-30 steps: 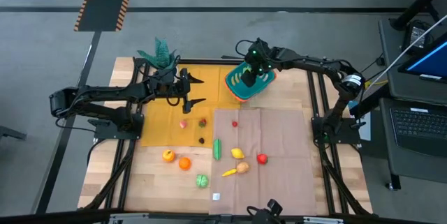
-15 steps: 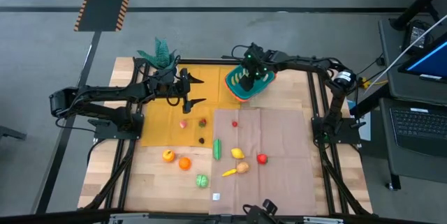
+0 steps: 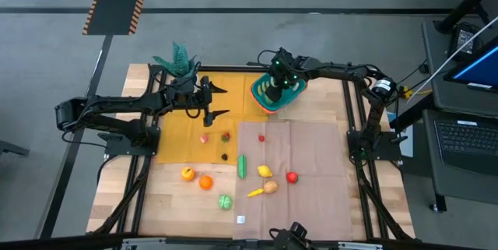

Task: Pick and placing Produce into tupperware
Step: Put the starfruit into the basket, then put the right strawberry into the basket

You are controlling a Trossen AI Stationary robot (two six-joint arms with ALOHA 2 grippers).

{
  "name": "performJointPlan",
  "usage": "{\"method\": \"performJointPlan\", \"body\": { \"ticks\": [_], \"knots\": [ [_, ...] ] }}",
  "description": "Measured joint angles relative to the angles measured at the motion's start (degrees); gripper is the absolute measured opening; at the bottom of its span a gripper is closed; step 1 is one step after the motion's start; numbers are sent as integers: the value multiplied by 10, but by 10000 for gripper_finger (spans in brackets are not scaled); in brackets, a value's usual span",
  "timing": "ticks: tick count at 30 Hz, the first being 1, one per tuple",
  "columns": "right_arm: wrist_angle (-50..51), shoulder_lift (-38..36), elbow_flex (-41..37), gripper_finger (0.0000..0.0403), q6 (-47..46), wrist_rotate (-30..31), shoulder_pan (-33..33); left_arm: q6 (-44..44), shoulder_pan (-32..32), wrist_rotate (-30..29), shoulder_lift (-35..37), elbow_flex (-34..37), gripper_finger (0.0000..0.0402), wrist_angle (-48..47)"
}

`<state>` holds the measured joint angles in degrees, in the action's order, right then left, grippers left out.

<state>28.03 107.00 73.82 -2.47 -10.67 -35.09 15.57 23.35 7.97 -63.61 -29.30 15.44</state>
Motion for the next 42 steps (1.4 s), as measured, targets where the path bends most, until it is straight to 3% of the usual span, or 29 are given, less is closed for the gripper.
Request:
{"method": "performJointPlan", "body": {
  "ticks": [13,20,28,33,42],
  "knots": [
    [30,0,49,311,-2,0,0,0,0,0,0,0,348,0],
    [33,-7,59,258,10,9,1,0,0,0,0,0,348,0],
    [58,-80,53,191,15,8,14,0,0,0,0,0,348,0],
    [27,-130,8,174,29,22,50,0,0,0,0,0,348,0],
    [-84,-270,-155,167,27,41,125,0,-9,0,0,0,348,0]
  ]
}}
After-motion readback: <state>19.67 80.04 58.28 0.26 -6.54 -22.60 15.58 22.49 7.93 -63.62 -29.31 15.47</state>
